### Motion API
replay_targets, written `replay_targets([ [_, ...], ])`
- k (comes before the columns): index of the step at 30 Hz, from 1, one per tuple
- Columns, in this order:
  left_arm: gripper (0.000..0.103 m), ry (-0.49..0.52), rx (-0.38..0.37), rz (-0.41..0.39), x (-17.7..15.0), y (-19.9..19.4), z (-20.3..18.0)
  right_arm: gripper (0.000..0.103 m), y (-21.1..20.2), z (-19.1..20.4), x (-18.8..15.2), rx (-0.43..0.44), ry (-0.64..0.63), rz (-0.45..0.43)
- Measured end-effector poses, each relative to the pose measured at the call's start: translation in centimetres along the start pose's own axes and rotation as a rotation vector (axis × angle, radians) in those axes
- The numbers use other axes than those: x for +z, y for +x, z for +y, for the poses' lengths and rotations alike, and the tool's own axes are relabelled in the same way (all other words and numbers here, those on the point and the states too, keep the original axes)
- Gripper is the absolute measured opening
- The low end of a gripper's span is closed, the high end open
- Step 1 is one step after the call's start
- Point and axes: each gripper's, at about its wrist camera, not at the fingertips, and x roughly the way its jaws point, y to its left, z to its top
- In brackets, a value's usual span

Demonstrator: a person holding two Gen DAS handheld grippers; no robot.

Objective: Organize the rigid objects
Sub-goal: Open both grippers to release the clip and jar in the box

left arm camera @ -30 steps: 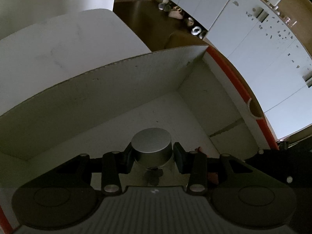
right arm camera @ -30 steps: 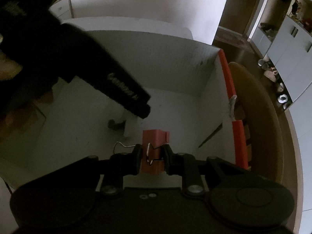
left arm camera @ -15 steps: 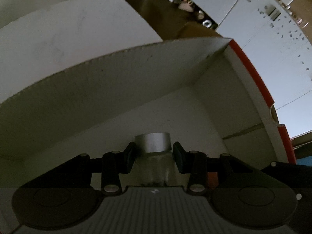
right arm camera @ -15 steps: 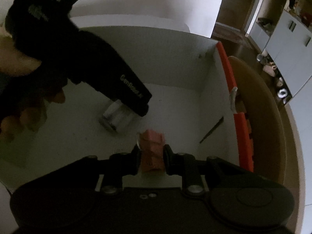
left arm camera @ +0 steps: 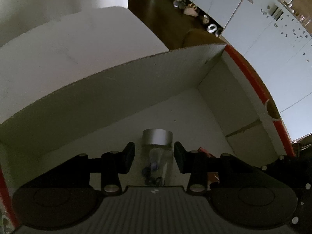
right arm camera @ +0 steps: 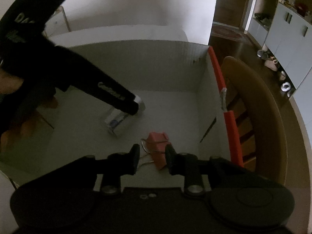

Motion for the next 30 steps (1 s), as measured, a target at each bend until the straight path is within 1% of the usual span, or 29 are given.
replay_targets([
  [3, 0.043, 0.012, 0.012, -0.029, -0.4, -1.3, 0.1, 0.029, -0.7, -0.4, 0.4, 0.017, 0.006, -0.013],
  [6, 0.043, 0.014, 0.019, -0.052, -0.8, -2.5, 0.2, 0.035, -1.4, -0.3, 0.6, 0.032, 0.018, -0.03],
  [8, 0.05, 0.008, 0.027, -0.066, -1.3, -3.2, 0.2, 0.04, -1.9, -0.4, 0.6, 0.036, 0.022, -0.047],
  [11, 0.051, 0.019, 0.027, -0.099, -2.1, -4.7, 0.2, 0.042, -2.7, 0.0, 0.5, 0.041, 0.024, -0.072],
  [12, 0.051, 0.025, 0.027, -0.107, -2.3, -5.2, 0.1, 0.042, -3.1, 0.0, 0.4, 0.047, 0.026, -0.078],
  [13, 0.051, 0.032, 0.027, -0.117, -2.4, -5.6, 0.0, 0.043, -2.9, 0.2, 1.1, 0.046, 0.029, -0.083],
  [21, 0.052, 0.054, 0.038, -0.212, -4.9, -9.7, 0.1, 0.044, -4.7, 0.5, 0.9, 0.066, 0.052, -0.137],
  [22, 0.057, 0.059, 0.048, -0.225, -5.0, -10.2, 0.2, 0.045, -4.9, 0.5, 0.9, 0.065, 0.053, -0.146],
  [23, 0.06, 0.062, 0.06, -0.241, -5.2, -10.7, 0.2, 0.05, -5.2, 0.6, 0.8, 0.068, 0.052, -0.154],
  [25, 0.061, 0.07, 0.075, -0.27, -5.8, -11.7, 0.4, 0.059, -5.7, 0.7, 0.5, 0.073, 0.054, -0.172],
  [28, 0.061, 0.067, 0.095, -0.296, -7.0, -13.0, 0.6, 0.062, -6.2, 0.6, 0.3, 0.085, 0.056, -0.192],
  [30, 0.064, 0.063, 0.097, -0.312, -7.8, -13.8, 0.7, 0.064, -6.6, 0.7, 0.2, 0.094, 0.061, -0.2],
])
